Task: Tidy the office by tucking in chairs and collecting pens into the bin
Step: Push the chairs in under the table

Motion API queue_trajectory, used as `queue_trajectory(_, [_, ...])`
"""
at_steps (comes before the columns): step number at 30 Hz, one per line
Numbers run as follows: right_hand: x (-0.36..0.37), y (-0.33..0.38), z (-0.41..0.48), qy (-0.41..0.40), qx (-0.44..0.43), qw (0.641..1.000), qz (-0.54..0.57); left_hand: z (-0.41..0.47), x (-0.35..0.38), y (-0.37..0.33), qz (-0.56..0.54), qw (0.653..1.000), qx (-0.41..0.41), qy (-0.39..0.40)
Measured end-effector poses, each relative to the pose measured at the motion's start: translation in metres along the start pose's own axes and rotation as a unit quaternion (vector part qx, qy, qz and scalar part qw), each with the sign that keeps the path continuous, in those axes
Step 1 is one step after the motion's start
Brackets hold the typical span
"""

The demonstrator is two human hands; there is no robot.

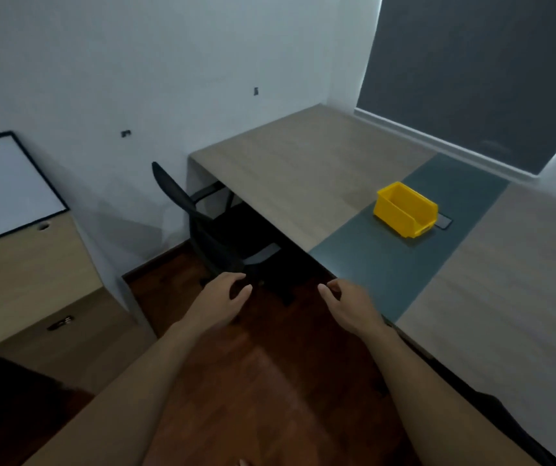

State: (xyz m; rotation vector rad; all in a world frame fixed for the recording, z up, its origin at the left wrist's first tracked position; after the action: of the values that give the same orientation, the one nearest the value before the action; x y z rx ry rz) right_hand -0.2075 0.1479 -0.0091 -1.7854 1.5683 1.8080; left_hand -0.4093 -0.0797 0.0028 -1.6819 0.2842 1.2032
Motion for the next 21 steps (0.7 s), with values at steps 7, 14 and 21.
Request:
queue_trajectory(7, [0.059,0.104,0.046,0.035,-0.038,0.998,-0.028,0.017,-0.073,0.085,0.008,0.999,-0.019,-0.027])
queue_trajectory(14, [0.103,0.189,0.126,0.063,-0.077,0.994,-0.036,0.051,-0.119,0.159,0.008,0.997,-0.044,-0.056])
queue_trajectory(21, [0.14,0.273,0.213,0.093,-0.105,0.99,-0.033,0.108,-0.167,0.241,0.007,0.993,-0.094,-0.071])
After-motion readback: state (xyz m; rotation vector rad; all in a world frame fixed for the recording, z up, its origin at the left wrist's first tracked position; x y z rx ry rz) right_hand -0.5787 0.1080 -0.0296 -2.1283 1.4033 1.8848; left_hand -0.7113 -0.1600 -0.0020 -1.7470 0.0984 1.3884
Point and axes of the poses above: each hand's wrist, its own z-axis towards the middle knuckle, its own x-axis out of the palm, y = z × x, the point moved 10 cm from there along z, towards the middle knuckle, and after that the axes turned 9 degrees about x, right-handed, at the moved point
